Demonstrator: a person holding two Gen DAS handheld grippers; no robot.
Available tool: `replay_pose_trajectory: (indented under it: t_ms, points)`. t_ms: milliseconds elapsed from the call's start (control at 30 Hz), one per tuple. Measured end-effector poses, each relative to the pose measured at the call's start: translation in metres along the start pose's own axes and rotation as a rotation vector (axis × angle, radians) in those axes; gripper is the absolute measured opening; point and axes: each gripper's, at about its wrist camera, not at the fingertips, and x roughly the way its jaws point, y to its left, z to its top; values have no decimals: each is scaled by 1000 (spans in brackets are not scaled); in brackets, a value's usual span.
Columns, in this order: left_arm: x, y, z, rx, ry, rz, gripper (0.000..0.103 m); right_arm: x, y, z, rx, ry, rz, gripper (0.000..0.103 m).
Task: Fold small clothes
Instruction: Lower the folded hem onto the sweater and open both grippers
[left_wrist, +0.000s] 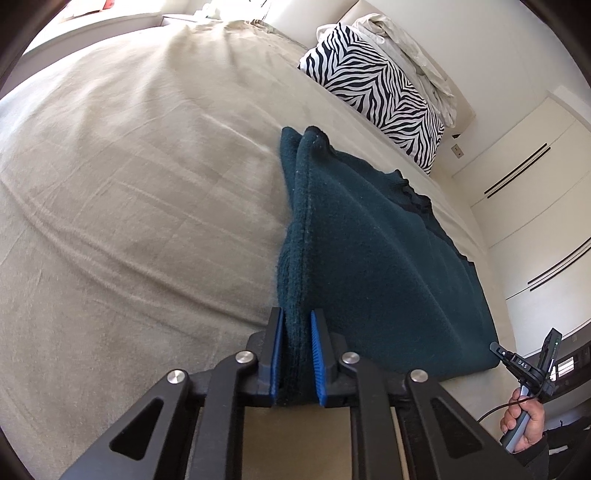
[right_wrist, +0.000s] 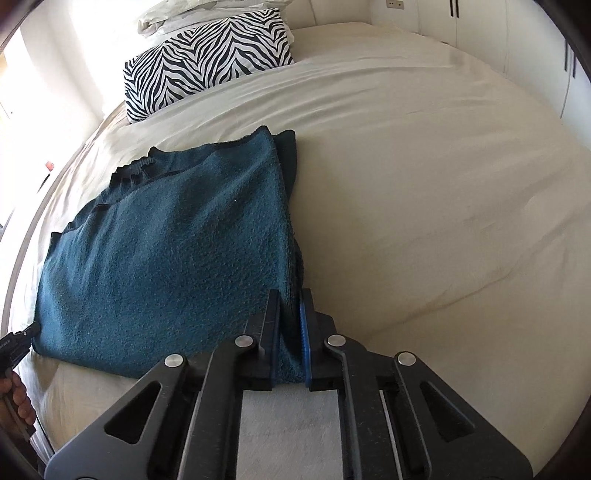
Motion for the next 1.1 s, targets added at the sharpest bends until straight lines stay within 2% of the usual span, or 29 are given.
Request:
replay_pose_trajectory:
  t_ms: [333,533,667,833,1100]
  points:
    - [4,4,1,2,21,-5,13,-2,-13,-6,73,10,43,8]
    - [6,6,1,8,27,-5,13,-6,-9,-14,35,1,-4,7]
    - [6,10,2,-9,37,-24,12,3,-21,-18,87,25,20,6]
    - [6,11,1,-4,40,-24,12,-5,-17,-22,75,3,10,5]
    - [7,12,2,-11,44,-32,12,5,-28,-29,113,20,28,5]
